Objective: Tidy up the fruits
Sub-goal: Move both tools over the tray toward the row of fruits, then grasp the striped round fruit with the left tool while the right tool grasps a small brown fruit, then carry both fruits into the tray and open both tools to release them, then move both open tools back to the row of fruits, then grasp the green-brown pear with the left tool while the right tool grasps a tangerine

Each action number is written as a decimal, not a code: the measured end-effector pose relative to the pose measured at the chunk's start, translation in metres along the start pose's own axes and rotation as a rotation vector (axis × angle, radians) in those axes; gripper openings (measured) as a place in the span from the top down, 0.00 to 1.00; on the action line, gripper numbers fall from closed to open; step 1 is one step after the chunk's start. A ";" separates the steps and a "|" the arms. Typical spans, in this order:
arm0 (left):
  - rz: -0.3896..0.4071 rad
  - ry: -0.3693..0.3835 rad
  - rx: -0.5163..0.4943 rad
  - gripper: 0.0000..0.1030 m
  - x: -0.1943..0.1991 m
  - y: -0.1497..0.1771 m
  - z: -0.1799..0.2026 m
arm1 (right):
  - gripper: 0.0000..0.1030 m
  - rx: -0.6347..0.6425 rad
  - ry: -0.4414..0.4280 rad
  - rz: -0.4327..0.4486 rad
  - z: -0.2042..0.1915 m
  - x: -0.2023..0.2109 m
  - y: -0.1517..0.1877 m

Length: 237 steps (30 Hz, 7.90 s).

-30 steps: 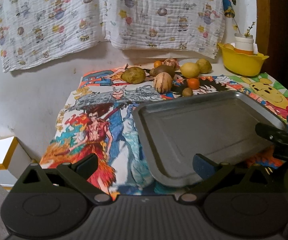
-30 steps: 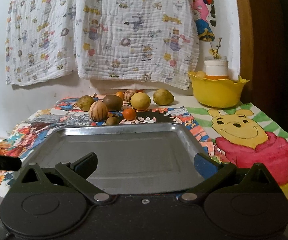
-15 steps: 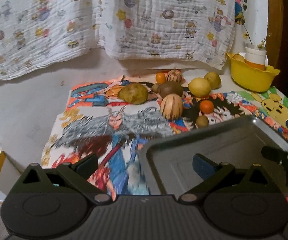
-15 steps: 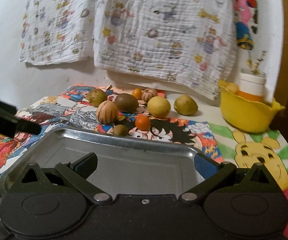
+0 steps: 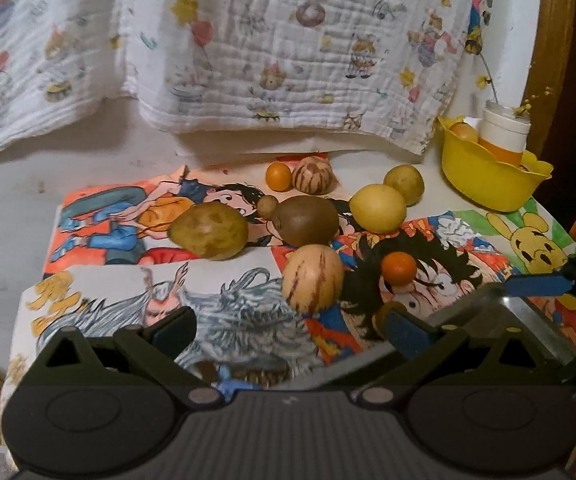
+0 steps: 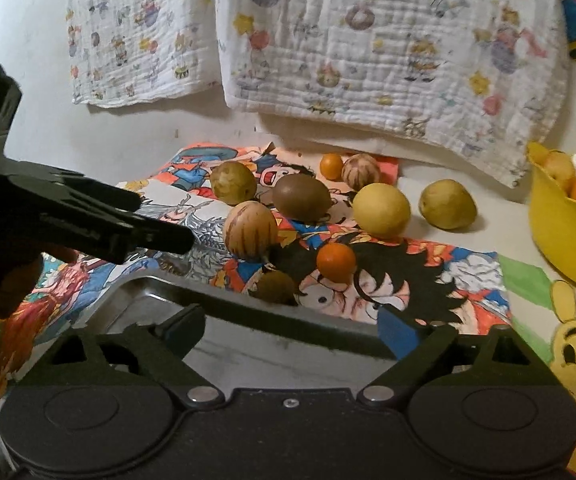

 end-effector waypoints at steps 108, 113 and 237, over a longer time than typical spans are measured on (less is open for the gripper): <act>0.054 0.054 0.034 0.08 0.131 0.148 0.067 | 0.16 -0.033 -0.089 0.007 -0.048 0.113 0.106; 0.046 0.022 0.043 0.01 0.145 0.153 0.063 | 0.01 -0.044 -0.073 0.019 -0.048 0.120 0.108; 0.020 -0.106 -0.112 0.23 -0.105 -0.042 -0.065 | 0.63 0.018 0.048 -0.063 -0.008 -0.111 -0.036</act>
Point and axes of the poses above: each gripper's, at about its wrist camera, not at the fingertips, and x roughly against the way its jaws point, z to its right, y to its underside, the point moved 1 cm from there along -x, roughly the way its jaws point, and after that the axes turned 5 degrees about y, right-handed, at the moved point
